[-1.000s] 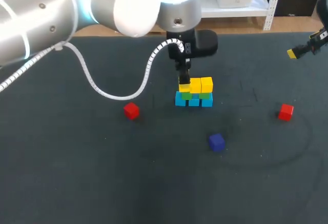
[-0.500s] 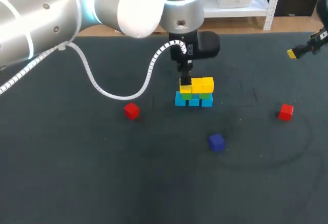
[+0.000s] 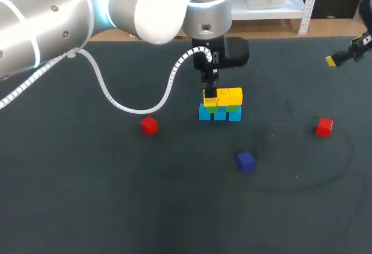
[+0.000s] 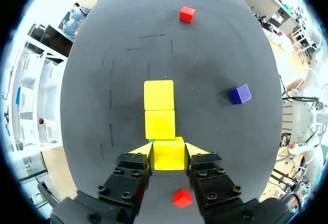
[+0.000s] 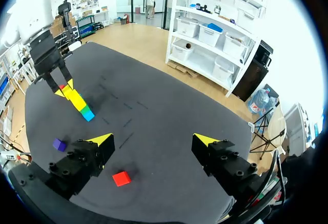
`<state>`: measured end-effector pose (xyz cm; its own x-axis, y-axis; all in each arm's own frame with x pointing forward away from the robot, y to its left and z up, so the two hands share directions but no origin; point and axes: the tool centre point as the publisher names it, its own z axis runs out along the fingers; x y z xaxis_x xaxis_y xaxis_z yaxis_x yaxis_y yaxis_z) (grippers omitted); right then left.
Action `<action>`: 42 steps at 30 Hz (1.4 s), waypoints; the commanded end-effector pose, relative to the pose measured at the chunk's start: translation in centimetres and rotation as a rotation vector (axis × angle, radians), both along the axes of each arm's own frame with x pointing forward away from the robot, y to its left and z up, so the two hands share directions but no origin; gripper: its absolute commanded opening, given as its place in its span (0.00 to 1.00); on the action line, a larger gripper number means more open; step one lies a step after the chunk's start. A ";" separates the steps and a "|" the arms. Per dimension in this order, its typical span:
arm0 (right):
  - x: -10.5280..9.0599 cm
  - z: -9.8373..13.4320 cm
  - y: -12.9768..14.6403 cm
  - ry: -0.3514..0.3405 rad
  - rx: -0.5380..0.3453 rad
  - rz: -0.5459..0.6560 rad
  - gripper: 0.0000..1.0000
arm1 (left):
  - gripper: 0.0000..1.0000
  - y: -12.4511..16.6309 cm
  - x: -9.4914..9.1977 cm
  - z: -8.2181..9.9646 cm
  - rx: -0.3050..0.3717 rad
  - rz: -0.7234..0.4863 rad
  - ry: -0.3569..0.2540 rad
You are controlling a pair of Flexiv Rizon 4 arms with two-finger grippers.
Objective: Place the blue cubes, place green cubes on the blue cubes, place the yellow cubes on the green cubes, then place the red cubes on the yellow cubes, and place purple cube on the red cubes.
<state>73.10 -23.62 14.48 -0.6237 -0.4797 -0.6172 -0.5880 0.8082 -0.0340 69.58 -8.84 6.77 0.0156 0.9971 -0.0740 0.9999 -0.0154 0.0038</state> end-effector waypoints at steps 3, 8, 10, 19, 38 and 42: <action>-0.1 0.1 0.0 0.001 -0.001 -0.001 1.00 | 0.21 -0.2 0.2 -0.1 0.005 0.004 0.004; -0.1 0.1 0.0 0.001 -0.001 -0.001 1.00 | 0.21 -0.2 0.1 -0.1 0.003 0.009 0.000; -0.1 0.1 0.0 0.001 -0.001 -0.001 1.00 | 0.22 -0.2 0.1 -0.1 0.002 0.011 -0.001; -0.1 0.1 0.0 0.001 -0.001 -0.001 1.00 | 0.50 0.0 0.2 -0.3 0.003 0.011 -0.001; -0.1 0.1 0.0 0.001 -0.001 -0.001 1.00 | 0.61 0.5 0.3 -0.4 0.022 0.020 -0.013; -0.1 0.1 0.0 0.001 -0.001 -0.001 1.00 | 0.47 0.7 0.4 -0.4 0.027 0.022 -0.014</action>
<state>73.10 -23.62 14.48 -0.6237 -0.4797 -0.6172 -0.5880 0.8082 -0.0340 69.92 -8.22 6.26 -0.0052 0.9987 -0.0506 0.9998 0.0061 0.0176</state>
